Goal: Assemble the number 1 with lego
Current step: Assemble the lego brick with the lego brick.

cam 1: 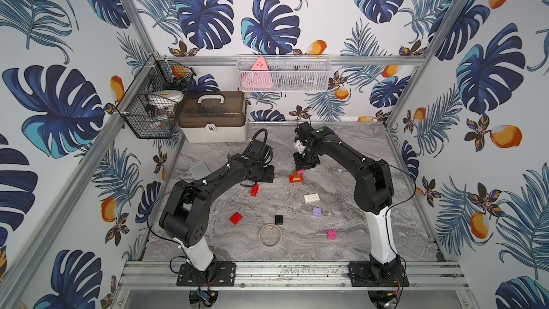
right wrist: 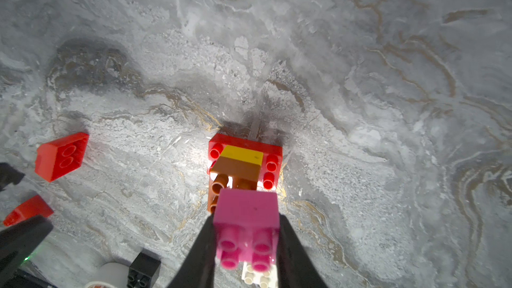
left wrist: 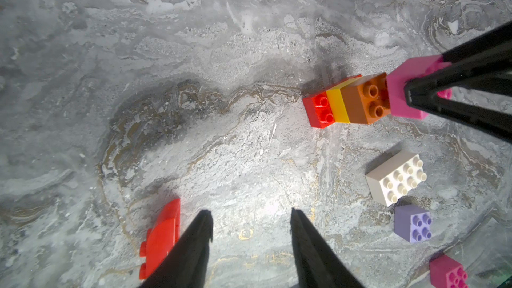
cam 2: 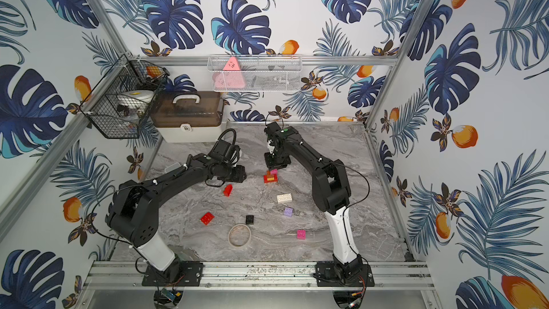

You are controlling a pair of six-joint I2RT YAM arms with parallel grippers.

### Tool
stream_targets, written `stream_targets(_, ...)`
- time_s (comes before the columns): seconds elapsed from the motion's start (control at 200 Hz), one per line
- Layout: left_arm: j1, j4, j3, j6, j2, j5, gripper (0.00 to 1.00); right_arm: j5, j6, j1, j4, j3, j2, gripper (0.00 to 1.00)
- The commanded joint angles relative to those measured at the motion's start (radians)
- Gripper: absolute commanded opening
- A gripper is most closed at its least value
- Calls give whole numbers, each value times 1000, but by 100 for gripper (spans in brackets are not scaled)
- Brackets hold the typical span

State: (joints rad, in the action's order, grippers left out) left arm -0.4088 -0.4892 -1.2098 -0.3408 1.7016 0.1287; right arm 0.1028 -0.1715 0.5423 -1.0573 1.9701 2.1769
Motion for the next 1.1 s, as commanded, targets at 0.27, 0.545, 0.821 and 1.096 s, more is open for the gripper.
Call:
stream_targets(0.27,2,-7,-9,10,3,-4,52,31,-32,2,-24,18,-18,16)
stream_targets(0.545,2,-5,-7,8,-2,-10,52,36,-45,8,-18,31,18,17)
stream_targets(0.821,2,-6,-7,8,-3,-8,52,34,-51,14,-25,50,39,17)
stream_targets(1.096,2,-9,-10,10,-6,-15,52,11,-41,22,-49,73,64,17)
